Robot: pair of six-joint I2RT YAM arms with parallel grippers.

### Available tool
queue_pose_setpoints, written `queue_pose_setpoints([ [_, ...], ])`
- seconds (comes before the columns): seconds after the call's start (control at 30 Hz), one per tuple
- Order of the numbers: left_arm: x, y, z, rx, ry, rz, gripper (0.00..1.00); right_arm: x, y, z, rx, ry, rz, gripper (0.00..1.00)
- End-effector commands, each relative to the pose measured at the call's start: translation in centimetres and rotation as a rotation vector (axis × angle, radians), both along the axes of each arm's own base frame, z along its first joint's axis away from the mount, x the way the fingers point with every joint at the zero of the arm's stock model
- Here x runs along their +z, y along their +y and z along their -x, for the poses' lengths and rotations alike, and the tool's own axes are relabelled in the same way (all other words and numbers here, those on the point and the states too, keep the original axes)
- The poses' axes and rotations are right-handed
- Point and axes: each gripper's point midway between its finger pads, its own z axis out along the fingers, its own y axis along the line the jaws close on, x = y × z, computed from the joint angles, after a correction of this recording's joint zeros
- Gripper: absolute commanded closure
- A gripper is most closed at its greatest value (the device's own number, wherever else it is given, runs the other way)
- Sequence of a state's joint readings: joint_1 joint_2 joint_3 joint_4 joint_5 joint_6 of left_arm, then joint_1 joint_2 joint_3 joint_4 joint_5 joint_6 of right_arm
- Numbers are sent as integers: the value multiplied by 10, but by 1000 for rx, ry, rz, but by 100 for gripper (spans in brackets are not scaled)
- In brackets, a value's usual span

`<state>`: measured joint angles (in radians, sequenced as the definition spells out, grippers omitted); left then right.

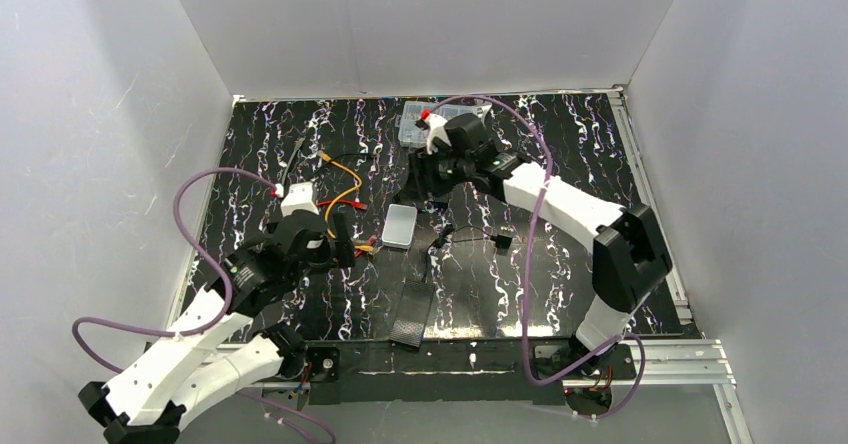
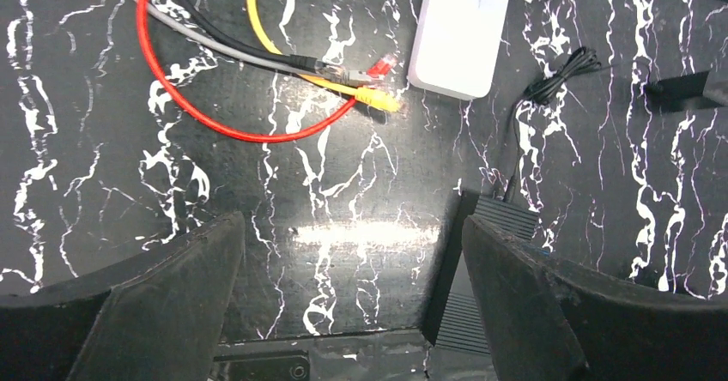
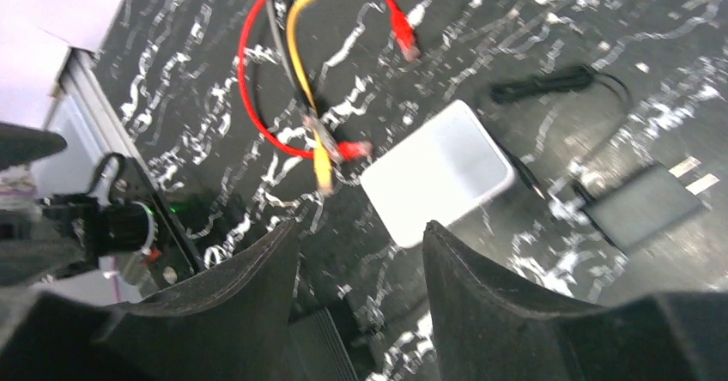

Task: Insert the plug into the switch port
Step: Pick up the connector from the center of the board.

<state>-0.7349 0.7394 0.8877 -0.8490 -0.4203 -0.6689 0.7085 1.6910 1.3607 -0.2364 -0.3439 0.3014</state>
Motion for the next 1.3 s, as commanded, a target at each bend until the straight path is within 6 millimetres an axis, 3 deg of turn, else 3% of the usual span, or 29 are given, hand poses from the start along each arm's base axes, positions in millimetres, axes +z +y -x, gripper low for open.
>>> queue_pose_setpoints([
  [0.0,15,26,5,82,-52,-31,2,27,48,-1,27,55,-143,39],
  [0.2,24,38,12,74,-113,-14,2,15,97,-7,13,150,-193,37],
  [0.4,28,42,18,52,-153,5,2,2,132,-22,-57,227,-239,31],
  [0.63,25,40,15,38,-133,-25,2,-19,150,-47,-182,274,-273,29],
  [0.83,21,42,15,53,-138,-26,2,-43,160,-58,-300,369,-295,29],
  [1.27,17,45,18,56,-137,-23,2,-68,190,-71,-401,523,-358,29],
])
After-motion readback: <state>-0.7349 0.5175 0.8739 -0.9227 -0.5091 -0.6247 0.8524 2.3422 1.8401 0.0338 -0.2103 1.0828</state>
